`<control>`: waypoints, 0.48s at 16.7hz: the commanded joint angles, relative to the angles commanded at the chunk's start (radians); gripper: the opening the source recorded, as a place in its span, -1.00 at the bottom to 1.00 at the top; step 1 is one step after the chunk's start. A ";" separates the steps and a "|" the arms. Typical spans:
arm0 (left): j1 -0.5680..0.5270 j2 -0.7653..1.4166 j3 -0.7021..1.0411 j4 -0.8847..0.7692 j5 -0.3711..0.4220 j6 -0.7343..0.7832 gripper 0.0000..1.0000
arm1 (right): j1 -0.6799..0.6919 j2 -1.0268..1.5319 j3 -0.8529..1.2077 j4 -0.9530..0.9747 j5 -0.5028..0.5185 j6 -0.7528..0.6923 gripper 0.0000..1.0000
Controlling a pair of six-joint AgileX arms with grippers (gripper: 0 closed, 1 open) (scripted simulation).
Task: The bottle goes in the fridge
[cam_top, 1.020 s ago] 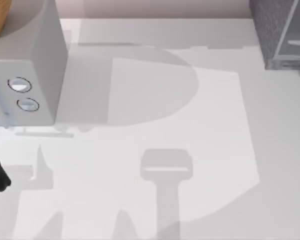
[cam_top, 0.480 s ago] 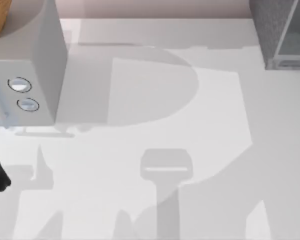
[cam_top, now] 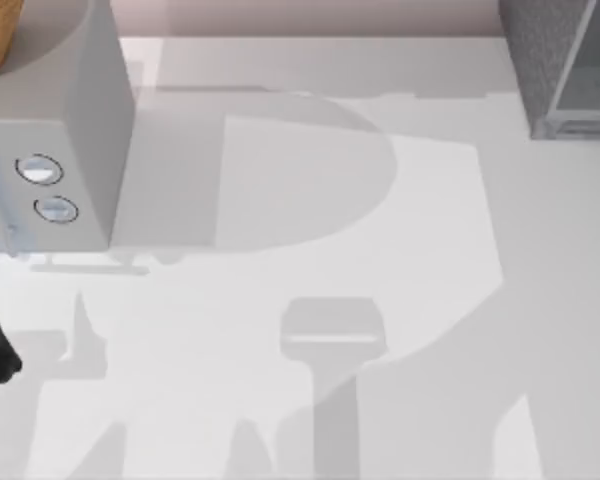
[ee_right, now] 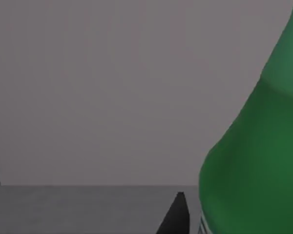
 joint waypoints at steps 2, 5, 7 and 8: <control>0.000 0.000 0.000 0.000 0.000 0.000 1.00 | 0.000 0.000 0.000 0.000 0.000 0.000 -0.38; 0.000 0.000 0.000 0.000 0.000 0.000 1.00 | 0.000 0.000 0.000 0.000 0.000 0.000 0.06; 0.000 0.000 0.000 0.000 0.000 0.000 1.00 | 0.000 0.000 0.000 0.000 0.000 0.000 0.36; 0.000 0.000 0.000 0.000 0.000 0.000 1.00 | 0.000 0.000 0.000 0.000 0.000 0.000 0.51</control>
